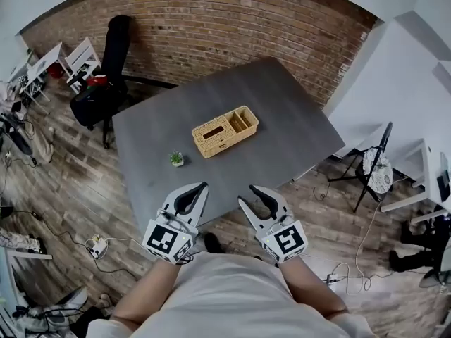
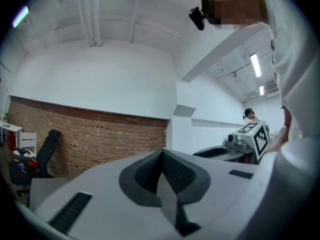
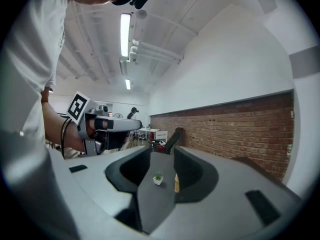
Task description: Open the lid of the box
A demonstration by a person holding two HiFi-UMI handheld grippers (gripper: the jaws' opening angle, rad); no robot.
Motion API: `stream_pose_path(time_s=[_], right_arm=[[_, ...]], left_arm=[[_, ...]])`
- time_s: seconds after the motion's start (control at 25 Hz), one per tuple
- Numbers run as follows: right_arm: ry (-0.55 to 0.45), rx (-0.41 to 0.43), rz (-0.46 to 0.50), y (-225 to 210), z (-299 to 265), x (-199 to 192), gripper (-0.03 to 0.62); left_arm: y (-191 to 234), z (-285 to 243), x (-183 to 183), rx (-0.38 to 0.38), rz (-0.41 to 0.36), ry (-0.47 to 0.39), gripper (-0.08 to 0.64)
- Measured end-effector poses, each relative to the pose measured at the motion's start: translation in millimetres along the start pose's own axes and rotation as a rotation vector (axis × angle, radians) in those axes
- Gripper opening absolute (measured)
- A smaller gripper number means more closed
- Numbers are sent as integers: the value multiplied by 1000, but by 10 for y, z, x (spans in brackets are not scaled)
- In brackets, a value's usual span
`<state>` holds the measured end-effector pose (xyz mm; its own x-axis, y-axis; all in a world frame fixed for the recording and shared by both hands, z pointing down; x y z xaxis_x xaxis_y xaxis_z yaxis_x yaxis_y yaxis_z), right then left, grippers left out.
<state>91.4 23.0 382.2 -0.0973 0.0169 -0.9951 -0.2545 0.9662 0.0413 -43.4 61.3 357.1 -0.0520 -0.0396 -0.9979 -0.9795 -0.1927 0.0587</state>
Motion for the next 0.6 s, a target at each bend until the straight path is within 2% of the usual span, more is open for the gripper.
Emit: stream_pose_path(time_s=[0.32, 0.6], right_arm=[[-3, 35, 17, -215, -620, 69, 155], [3, 98, 11, -342, -922, 39, 155]], left_arm=[[587, -201, 141, 30, -11, -28, 12], [824, -310, 75, 78, -12, -15, 12]])
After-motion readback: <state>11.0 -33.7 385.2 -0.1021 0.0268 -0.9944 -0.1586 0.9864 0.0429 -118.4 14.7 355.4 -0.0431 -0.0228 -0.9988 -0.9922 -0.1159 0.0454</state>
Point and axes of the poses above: the fingertips, and each gripper's own axes: z backward along the fingers, y to its left, x out of its top, the point moved 3 cm from there along z, backward along the fingers, and after that the axes turned 10 degrees about x, right-handed, at the moved point
